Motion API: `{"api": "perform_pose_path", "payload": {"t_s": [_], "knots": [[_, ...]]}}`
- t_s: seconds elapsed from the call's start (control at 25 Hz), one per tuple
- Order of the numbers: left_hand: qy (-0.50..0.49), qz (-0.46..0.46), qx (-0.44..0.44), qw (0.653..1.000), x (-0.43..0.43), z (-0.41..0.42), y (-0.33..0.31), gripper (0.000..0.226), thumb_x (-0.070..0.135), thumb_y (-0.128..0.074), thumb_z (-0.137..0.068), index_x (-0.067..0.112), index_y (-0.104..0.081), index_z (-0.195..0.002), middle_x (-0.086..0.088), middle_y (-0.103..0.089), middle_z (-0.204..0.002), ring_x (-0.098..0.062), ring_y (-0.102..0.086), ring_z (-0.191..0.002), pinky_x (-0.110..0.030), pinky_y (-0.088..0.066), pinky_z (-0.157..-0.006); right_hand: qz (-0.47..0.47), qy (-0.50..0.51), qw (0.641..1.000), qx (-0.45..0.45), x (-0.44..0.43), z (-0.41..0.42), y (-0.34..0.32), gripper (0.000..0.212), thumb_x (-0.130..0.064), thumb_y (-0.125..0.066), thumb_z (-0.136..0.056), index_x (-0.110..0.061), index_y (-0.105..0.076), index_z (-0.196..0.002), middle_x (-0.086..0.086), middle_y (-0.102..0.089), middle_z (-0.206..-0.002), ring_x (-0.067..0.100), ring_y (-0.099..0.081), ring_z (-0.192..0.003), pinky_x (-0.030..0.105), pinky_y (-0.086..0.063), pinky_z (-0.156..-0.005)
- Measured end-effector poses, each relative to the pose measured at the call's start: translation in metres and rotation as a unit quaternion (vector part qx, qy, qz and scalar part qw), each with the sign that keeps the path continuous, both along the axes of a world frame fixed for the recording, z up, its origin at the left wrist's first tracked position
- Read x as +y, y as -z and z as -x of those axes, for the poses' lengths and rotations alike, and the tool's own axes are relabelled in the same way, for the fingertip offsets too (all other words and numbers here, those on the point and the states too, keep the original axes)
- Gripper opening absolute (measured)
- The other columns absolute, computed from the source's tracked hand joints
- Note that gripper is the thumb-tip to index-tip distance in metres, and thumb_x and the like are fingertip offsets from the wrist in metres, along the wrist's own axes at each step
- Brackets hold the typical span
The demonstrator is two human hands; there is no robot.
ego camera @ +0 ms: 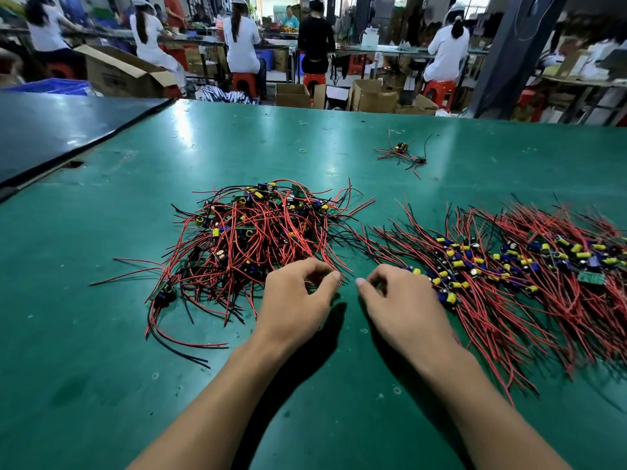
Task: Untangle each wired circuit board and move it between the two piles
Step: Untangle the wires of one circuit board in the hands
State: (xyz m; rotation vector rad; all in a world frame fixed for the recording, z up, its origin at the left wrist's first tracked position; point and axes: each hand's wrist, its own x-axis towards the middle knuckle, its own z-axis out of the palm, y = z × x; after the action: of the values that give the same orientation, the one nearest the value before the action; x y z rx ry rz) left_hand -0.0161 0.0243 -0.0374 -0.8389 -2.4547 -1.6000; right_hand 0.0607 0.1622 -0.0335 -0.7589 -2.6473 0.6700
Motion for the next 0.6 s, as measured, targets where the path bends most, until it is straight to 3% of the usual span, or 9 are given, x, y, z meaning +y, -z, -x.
{"api": "perform_pose_path", "payload": {"t_s": [0.12,0.2,0.28,0.36,0.44,0.52,0.6], "knots": [[0.033,0.001,0.106,0.994,0.003,-0.002,0.002,0.014,0.006,-0.067,-0.086,0.012,-0.073,-0.096,0.003,-0.066,-0.095,-0.003,-0.059,-0.090,-0.013,-0.044,-0.083,0.018,-0.084,0.995,0.051,-0.018,0.007,0.011,0.018,-0.031,-0.059,-0.094,-0.021,-0.069,-0.106,0.003,-0.068,-0.105,0.028,-0.064,-0.099,0.043,-0.052,-0.086],[0.053,0.029,0.076,0.995,0.005,0.001,0.003,0.037,-0.001,-0.060,-0.087,0.011,-0.065,-0.121,-0.001,-0.063,-0.123,-0.010,-0.056,-0.116,-0.018,-0.039,-0.103,0.031,-0.120,0.990,0.068,-0.022,0.007,0.015,0.028,-0.025,-0.059,-0.092,-0.022,-0.067,-0.118,0.001,-0.066,-0.118,0.025,-0.062,-0.109,0.043,-0.051,-0.094],[0.043,0.073,-0.004,0.996,0.006,0.006,0.002,0.051,0.005,-0.056,-0.092,0.014,-0.048,-0.142,0.000,-0.051,-0.144,-0.012,-0.044,-0.133,-0.015,-0.025,-0.110,0.057,-0.150,0.984,0.079,-0.021,0.008,0.017,0.038,-0.024,-0.058,-0.089,-0.023,-0.066,-0.126,-0.003,-0.067,-0.126,0.019,-0.062,-0.115,0.040,-0.049,-0.100],[0.043,0.111,-0.053,0.991,0.007,0.010,0.001,0.058,0.012,-0.053,-0.095,0.019,-0.036,-0.150,0.003,-0.043,-0.152,-0.011,-0.037,-0.139,-0.013,-0.019,-0.108,0.086,-0.160,0.980,0.078,-0.018,0.008,0.015,0.040,-0.021,-0.059,-0.087,-0.025,-0.068,-0.126,-0.005,-0.073,-0.117,0.010,-0.066,-0.096,0.032,-0.052,-0.091],[0.050,0.129,-0.071,0.988,0.008,0.013,0.000,0.059,0.014,-0.051,-0.094,0.022,-0.035,-0.150,0.003,-0.041,-0.153,-0.011,-0.036,-0.140,-0.016,-0.022,-0.109,0.120,-0.163,0.976,0.082,-0.014,0.009,0.014,0.035,-0.015,-0.063,-0.087,-0.026,-0.072,-0.119,-0.010,-0.074,-0.087,0.001,-0.057,-0.061,0.021,-0.047,-0.066],[0.051,0.116,-0.097,0.987,0.009,0.014,-0.002,0.055,0.011,-0.050,-0.092,0.021,-0.045,-0.146,0.002,-0.047,-0.149,-0.012,-0.041,-0.136,-0.020,-0.027,-0.110,0.147,-0.162,0.972,0.086,-0.011,0.010,0.014,0.029,-0.013,-0.065,-0.088,-0.025,-0.076,-0.112,-0.021,-0.063,-0.063,-0.003,-0.051,-0.052,0.011,-0.035,-0.057],[0.051,0.068,-0.155,0.984,0.009,0.014,0.000,0.048,0.007,-0.050,-0.089,0.017,-0.057,-0.136,-0.003,-0.058,-0.138,-0.022,-0.051,-0.128,-0.030,-0.037,-0.106,0.161,-0.167,0.969,0.082,-0.010,0.009,0.013,0.024,-0.014,-0.068,-0.089,-0.024,-0.078,-0.109,-0.026,-0.059,-0.059,-0.009,-0.052,-0.055,0.008,-0.035,-0.059]]}}
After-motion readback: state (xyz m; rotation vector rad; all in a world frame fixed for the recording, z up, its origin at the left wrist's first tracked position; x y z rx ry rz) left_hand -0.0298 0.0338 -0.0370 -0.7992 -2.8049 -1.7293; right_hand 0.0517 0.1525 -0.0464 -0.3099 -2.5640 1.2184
